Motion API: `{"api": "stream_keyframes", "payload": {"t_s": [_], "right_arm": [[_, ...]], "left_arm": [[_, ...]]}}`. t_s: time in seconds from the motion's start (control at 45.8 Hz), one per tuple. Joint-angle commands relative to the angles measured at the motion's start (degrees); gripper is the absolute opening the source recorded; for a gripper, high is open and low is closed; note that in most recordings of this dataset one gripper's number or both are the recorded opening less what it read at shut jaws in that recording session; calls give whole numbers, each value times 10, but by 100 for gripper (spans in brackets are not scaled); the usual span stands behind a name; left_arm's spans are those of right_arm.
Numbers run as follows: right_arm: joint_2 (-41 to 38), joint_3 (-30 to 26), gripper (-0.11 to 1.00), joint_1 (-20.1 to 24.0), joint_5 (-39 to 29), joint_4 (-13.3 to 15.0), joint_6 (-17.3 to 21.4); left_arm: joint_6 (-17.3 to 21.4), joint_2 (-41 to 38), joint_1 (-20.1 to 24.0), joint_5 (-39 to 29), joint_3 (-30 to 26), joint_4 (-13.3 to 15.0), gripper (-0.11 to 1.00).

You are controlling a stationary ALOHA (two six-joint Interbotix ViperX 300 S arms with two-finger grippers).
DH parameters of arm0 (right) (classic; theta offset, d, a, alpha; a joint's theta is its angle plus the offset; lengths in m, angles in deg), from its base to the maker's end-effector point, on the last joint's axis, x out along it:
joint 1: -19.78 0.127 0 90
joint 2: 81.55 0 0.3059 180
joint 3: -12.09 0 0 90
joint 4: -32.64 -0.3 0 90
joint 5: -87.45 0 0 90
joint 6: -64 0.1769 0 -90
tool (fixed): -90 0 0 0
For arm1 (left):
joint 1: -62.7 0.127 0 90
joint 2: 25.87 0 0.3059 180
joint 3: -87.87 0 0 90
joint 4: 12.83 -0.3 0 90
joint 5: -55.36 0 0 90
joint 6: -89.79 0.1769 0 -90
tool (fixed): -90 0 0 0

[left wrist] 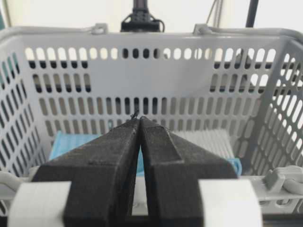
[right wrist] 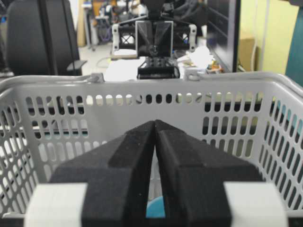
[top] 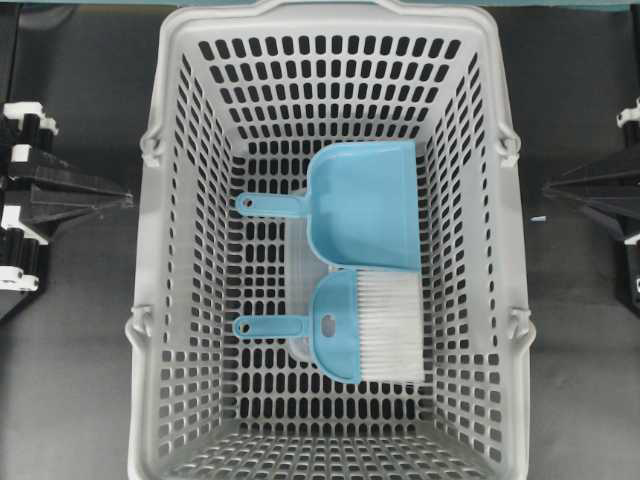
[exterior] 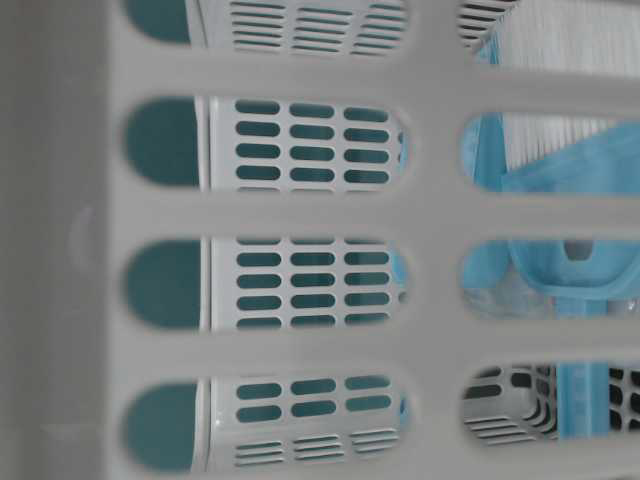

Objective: Pick up the hand brush from the shopping basket with the left arm.
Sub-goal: 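Move the left gripper over the basket toward the brush handle, then lower the left gripper and close it on the blue brush handle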

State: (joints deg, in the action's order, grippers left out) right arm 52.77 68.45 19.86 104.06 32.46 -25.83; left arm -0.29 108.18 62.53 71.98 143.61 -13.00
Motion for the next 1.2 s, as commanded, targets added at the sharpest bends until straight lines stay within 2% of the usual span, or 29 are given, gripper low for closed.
{"api": "stream_keyframes", "payload": {"t_s": [0.0, 0.087, 0.197, 0.306, 0.372, 0.503, 0.656, 0.721, 0.787, 1.005, 1.049, 1.093, 1.18], "right_arm": [[-7, -11, 0, 0, 4, -2, 7], [-10, -11, 0, 0, -1, -14, 12], [-15, -11, 0, -2, -16, -14, 23], [-15, -12, 3, -2, -29, -14, 30], [-14, -14, 8, -2, -38, -14, 31], [-15, -28, 30, -2, -77, -14, 30], [-19, -45, 61, -4, -145, -13, 31], [-19, -48, 71, -4, -158, -13, 31], [-18, -50, 75, -4, -161, -13, 30], [-15, -50, 76, -5, -159, -12, 27], [-16, -50, 76, -5, -161, -12, 27], [-16, -50, 76, -5, -162, -12, 27], [-16, -49, 76, -5, -163, -12, 27]], "left_arm": [[-18, -8, -2, -6, -24, -23, 6], [-29, -16, -1, -21, -36, -23, 0], [-53, -36, -2, -71, -64, -23, 0], [-70, -60, -7, -150, -112, -23, 0], [-71, -73, -13, -206, -145, -23, 0], [-71, -113, -22, -372, -238, -23, 0], [-73, -171, -30, -513, -327, -24, 0], [-76, -196, -30, -549, -354, -23, 0], [-76, -221, -33, -570, -377, -24, 0], [-76, -298, -44, -593, -432, -23, 1], [-76, -315, -44, -603, -446, -24, 6], [-77, -330, -45, -613, -459, -23, 15], [-77, -367, -55, -642, -485, -23, 43]]}}
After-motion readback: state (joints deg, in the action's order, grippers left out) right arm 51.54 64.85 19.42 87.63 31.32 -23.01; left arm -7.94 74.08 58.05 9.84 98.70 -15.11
